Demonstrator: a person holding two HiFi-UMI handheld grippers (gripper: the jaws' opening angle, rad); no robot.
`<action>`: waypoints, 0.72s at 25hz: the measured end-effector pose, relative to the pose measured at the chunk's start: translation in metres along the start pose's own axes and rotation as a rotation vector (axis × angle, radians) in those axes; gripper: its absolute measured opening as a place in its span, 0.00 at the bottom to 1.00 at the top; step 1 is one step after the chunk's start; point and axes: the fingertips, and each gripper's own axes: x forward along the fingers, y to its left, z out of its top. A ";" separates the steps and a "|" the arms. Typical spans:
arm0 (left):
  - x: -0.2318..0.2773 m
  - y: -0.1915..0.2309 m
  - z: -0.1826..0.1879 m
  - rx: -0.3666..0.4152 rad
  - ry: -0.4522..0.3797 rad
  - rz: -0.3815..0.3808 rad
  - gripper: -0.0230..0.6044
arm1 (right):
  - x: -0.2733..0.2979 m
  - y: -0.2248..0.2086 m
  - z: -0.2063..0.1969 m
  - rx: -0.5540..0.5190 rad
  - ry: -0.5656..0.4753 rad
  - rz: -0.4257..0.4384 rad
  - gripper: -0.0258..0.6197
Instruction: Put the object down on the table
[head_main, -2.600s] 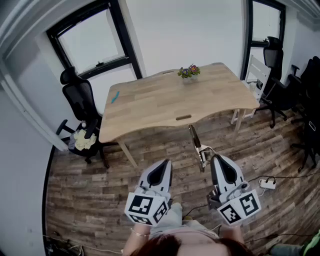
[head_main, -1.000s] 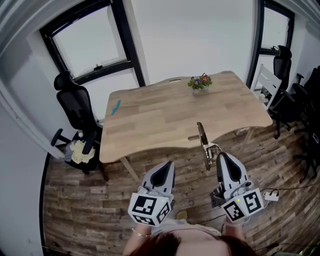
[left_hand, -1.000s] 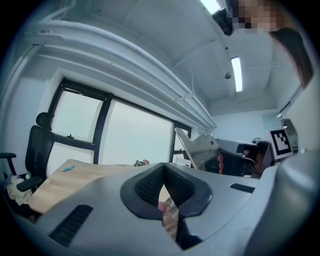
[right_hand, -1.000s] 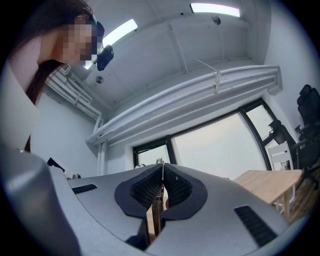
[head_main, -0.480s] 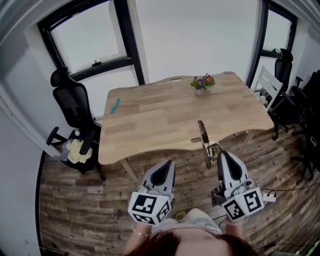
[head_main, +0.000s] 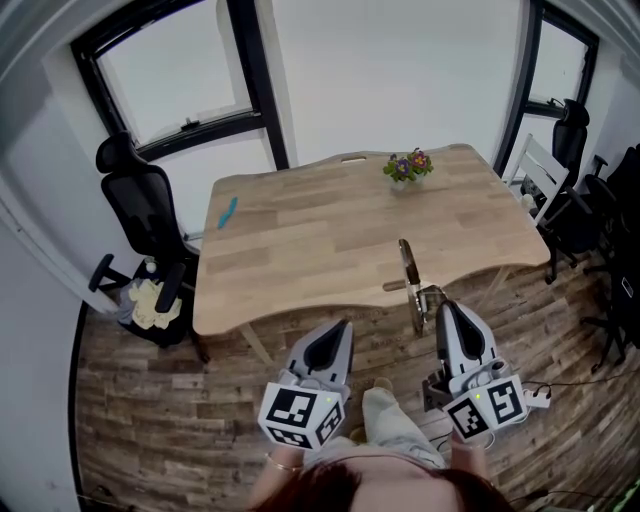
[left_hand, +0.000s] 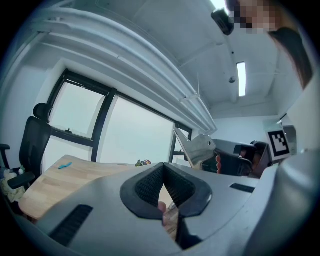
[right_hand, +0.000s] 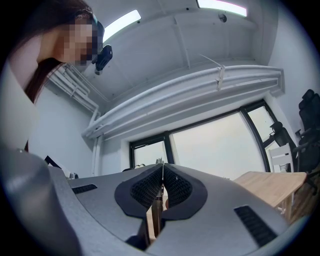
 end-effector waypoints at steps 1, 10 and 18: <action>0.004 0.001 -0.001 0.000 0.002 0.000 0.04 | 0.003 -0.003 -0.001 0.000 0.001 0.000 0.05; 0.047 0.018 -0.001 0.012 0.012 0.012 0.04 | 0.040 -0.032 -0.014 0.013 0.007 0.008 0.05; 0.094 0.036 0.007 0.020 0.015 0.022 0.04 | 0.083 -0.061 -0.022 0.020 0.020 0.021 0.05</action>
